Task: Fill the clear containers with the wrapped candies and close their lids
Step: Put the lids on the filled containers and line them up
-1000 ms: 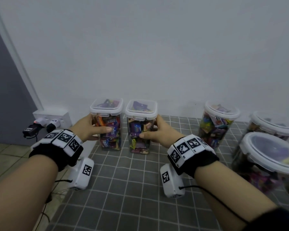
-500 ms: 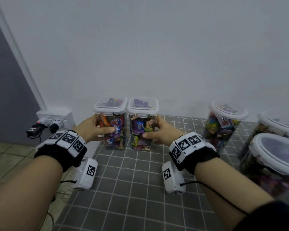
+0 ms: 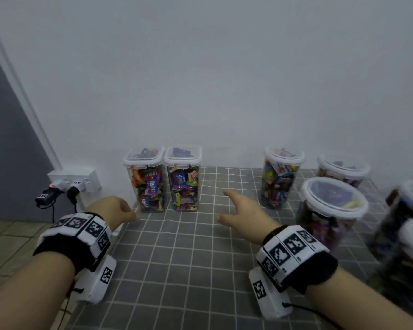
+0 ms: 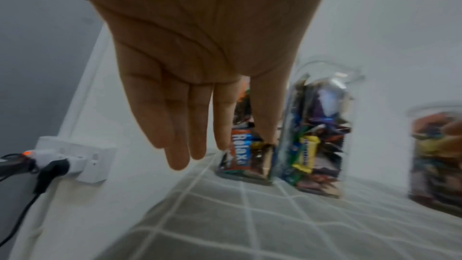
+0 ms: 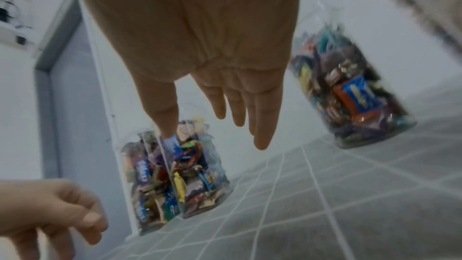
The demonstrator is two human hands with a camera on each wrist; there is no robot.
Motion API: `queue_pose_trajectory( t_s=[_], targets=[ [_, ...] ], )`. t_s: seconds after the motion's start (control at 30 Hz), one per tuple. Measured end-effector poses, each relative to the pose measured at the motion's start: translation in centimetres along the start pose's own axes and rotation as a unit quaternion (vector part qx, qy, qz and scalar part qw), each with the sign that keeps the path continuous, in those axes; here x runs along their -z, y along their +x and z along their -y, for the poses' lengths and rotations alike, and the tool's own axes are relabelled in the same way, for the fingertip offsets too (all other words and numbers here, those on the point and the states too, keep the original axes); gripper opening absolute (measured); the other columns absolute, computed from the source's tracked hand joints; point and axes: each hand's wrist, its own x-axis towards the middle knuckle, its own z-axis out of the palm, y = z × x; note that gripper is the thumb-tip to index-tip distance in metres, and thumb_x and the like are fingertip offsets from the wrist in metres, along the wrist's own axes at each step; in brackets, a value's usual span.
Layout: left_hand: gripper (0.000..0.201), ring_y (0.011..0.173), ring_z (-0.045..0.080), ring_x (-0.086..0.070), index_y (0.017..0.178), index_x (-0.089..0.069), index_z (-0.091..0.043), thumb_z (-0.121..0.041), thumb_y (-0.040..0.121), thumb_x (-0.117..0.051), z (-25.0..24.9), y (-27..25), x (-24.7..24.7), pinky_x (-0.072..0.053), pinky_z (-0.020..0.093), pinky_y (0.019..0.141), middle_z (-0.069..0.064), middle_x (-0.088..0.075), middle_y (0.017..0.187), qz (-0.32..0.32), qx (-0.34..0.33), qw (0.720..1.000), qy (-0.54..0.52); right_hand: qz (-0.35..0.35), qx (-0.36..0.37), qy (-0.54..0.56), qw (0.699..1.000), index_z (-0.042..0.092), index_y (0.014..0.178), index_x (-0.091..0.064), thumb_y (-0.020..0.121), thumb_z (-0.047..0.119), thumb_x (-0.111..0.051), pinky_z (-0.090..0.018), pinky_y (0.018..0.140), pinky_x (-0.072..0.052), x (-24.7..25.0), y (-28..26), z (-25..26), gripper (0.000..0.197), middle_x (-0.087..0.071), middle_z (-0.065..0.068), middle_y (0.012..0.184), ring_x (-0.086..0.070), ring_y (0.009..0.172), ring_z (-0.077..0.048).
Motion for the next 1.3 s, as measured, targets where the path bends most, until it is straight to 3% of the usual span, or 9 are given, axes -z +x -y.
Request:
queue_pose_trajectory(
  t_s=[0.13, 0.33, 0.5, 0.63, 0.8, 0.9, 1.0, 1.17, 1.3],
  targets=[
    [0.035, 0.085, 0.014, -0.059, 0.101, -0.066, -0.018, -0.049, 0.087, -0.058, -4.3, -3.4, 0.2, -0.044, 0.025, 0.07, 0.001, -0.066, 0.095, 0.014, -0.062, 0.996, 0.06, -0.083, 0.072, -0.04, 0.993, 0.019, 0.142, -0.037, 0.092, 0.033, -0.056, -0.024, 0.105, -0.029, 1.6, -4.9, 0.2, 0.055, -0.039, 0.003, 0.144, -0.036, 0.131, -0.011],
    [0.052, 0.112, 0.013, -0.056, 0.127, -0.054, -0.025, -0.053, 0.083, -0.06, -11.9, -7.0, -1.5, -0.043, 0.03, 0.097, -0.004, -0.06, 0.124, 0.034, -0.175, 0.984, -0.016, -0.205, 0.11, -0.048, 0.971, 0.016, 0.123, -0.055, 0.089, 0.031, -0.059, -0.022, 0.091, -0.037, 3.0, -10.5, -1.2, 0.037, -0.051, 0.006, 0.116, -0.049, 0.108, -0.009],
    [0.079, 0.127, 0.019, -0.047, 0.145, -0.029, -0.027, -0.046, 0.08, -0.069, -18.8, -9.4, -5.4, -0.04, 0.033, 0.101, 0.001, -0.043, 0.144, 0.071, -0.243, 0.958, -0.137, -0.301, 0.066, -0.008, 0.951, 0.017, 0.101, -0.057, 0.086, 0.023, -0.061, -0.022, 0.071, -0.032, 4.0, -13.6, -3.6, 0.016, -0.048, 0.009, 0.089, -0.045, 0.086, -0.009],
    [0.105, 0.135, 0.02, -0.037, 0.148, -0.021, -0.02, -0.038, 0.065, -0.083, -23.3, -9.7, -9.4, -0.032, 0.033, 0.109, 0.005, -0.038, 0.148, 0.093, -0.288, 0.904, -0.303, -0.342, 0.055, 0.024, 0.938, 0.018, 0.104, -0.052, 0.081, 0.013, -0.066, -0.024, 0.078, -0.032, 4.4, -15.1, -5.1, 0.028, -0.046, 0.003, 0.099, -0.045, 0.096, -0.014],
    [0.105, 0.119, 0.014, -0.053, 0.139, -0.034, -0.025, -0.042, 0.045, -0.08, -27.4, -9.8, -12.0, -0.042, 0.034, 0.102, -0.002, -0.055, 0.129, 0.053, -0.285, 0.855, -0.43, -0.367, 0.052, 0.031, 0.928, 0.012, 0.121, -0.047, 0.079, 0.009, -0.066, -0.007, 0.08, -0.027, 4.6, -15.6, -6.3, 0.046, -0.042, 0.003, 0.109, -0.037, 0.101, -0.005],
    [0.092, 0.112, 0.02, -0.059, 0.13, -0.04, -0.023, -0.037, 0.051, -0.084, -28.3, -9.5, -12.6, -0.048, 0.041, 0.097, 0.0, -0.061, 0.12, 0.037, -0.252, 0.864, -0.435, -0.389, 0.066, 0.049, 0.918, 0.013, 0.121, -0.045, 0.079, 0.005, -0.065, 0.0, 0.086, -0.026, 4.3, -15.2, -6.4, 0.047, -0.039, 0.008, 0.107, -0.035, 0.099, -0.001],
    [0.075, 0.11, 0.022, -0.06, 0.134, -0.038, -0.021, -0.023, 0.07, -0.077, -28.0, -9.1, -12.7, -0.049, 0.04, 0.095, 0.003, -0.061, 0.119, 0.01, -0.24, 0.881, -0.408, -0.391, 0.059, 0.093, 0.914, 0.012, 0.129, -0.042, 0.085, 0.017, -0.064, -0.019, 0.1, -0.03, 4.2, -14.4, -6.3, 0.049, -0.04, 0.008, 0.119, -0.036, 0.112, -0.004],
    [0.077, 0.105, 0.011, -0.061, 0.125, -0.048, -0.031, -0.035, 0.056, -0.083, -25.0, -8.5, -11.5, -0.05, 0.032, 0.092, -0.008, -0.065, 0.115, -0.03, -0.218, 0.874, -0.433, -0.375, 0.036, 0.164, 0.912, 0.018, 0.134, -0.039, 0.084, 0.05, -0.041, -0.033, 0.108, -0.032, 4.3, -12.3, -5.9, 0.059, -0.043, 0.0, 0.135, -0.039, 0.126, -0.014],
    [0.085, 0.112, 0.02, -0.058, 0.125, -0.046, -0.028, -0.043, 0.051, -0.084, -22.7, -6.5, -10.1, -0.046, 0.041, 0.098, -0.002, -0.062, 0.121, -0.082, -0.176, 0.881, -0.431, -0.354, 0.004, 0.186, 0.916, 0.011, 0.144, -0.031, 0.097, 0.042, -0.042, -0.024, 0.105, -0.023, 4.3, -10.1, -5.7, 0.057, -0.034, -0.004, 0.146, -0.032, 0.132, -0.015]
  ],
)
